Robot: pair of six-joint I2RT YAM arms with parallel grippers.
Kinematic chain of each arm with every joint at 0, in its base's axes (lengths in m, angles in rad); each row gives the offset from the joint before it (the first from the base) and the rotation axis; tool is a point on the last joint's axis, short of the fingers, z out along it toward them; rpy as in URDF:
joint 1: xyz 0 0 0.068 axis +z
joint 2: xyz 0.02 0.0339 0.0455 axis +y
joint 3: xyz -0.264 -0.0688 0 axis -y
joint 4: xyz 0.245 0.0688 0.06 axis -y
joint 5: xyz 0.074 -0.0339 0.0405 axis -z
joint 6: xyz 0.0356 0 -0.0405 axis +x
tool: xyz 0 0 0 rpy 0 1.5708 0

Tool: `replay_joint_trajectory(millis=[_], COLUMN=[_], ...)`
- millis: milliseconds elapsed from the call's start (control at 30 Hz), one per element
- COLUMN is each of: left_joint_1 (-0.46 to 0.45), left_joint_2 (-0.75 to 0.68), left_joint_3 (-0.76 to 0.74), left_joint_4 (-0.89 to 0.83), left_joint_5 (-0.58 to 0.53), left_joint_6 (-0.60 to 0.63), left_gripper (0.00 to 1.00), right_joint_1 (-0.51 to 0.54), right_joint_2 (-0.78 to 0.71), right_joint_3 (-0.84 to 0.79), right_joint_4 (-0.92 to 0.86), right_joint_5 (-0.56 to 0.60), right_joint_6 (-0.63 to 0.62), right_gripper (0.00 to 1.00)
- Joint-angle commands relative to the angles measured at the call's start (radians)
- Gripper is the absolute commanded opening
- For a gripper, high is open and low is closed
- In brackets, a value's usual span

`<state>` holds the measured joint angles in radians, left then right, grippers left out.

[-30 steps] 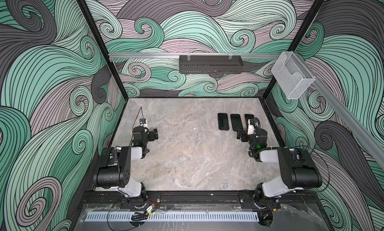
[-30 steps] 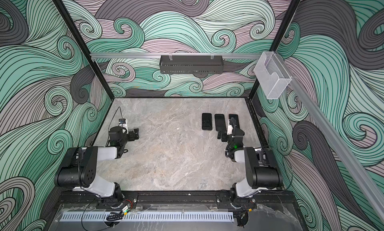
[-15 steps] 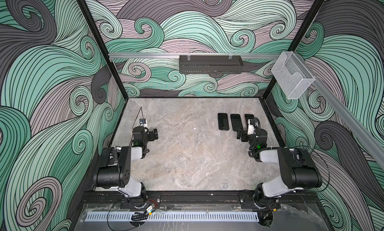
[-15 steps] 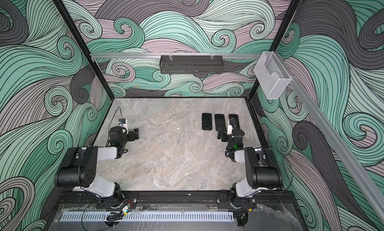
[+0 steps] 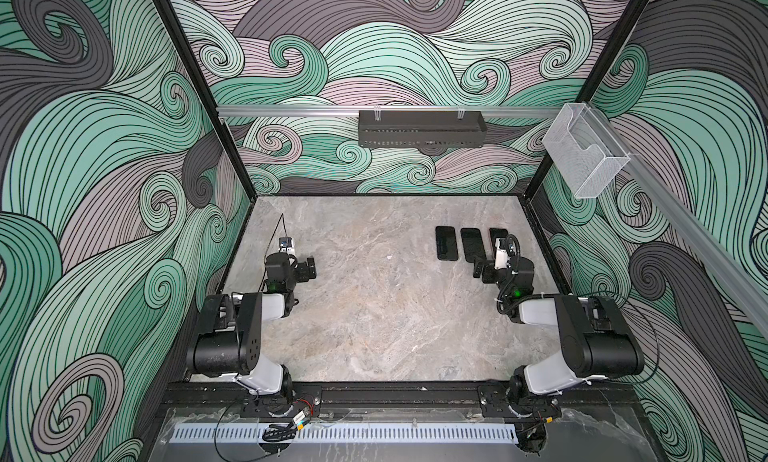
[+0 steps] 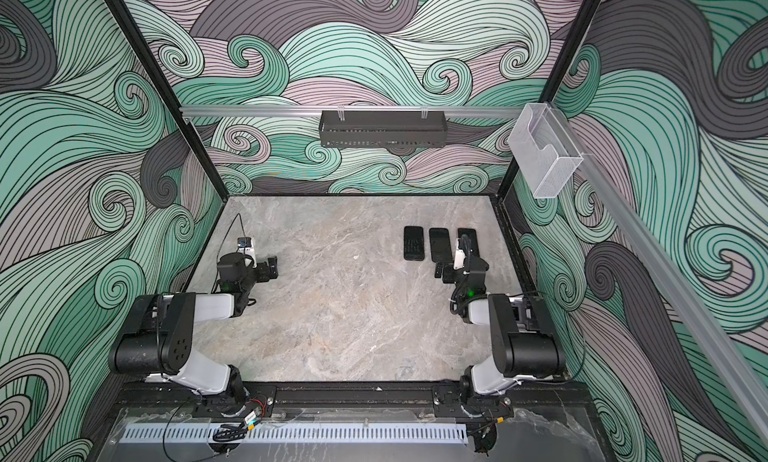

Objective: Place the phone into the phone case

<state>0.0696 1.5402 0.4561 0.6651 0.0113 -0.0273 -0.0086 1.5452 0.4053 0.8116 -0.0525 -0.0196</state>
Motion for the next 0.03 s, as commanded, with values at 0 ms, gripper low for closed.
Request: replay_joint_trajectory(millis=[0], left_joint_1=[0.007], left_joint_2=[-0.012], left_joint_3=[0.026], left_joint_4=[-0.016], left_joint_5=[-0.005], left_joint_6=[-0.004], left_gripper=[0.99], right_joint_1=[0.006], right_joint_2=[-0.01], right_joint_3=[0.003], right_joint_4=[0.023], right_joint_5=[0.016], right_joint_6=[-0.013], right_gripper=[0.99])
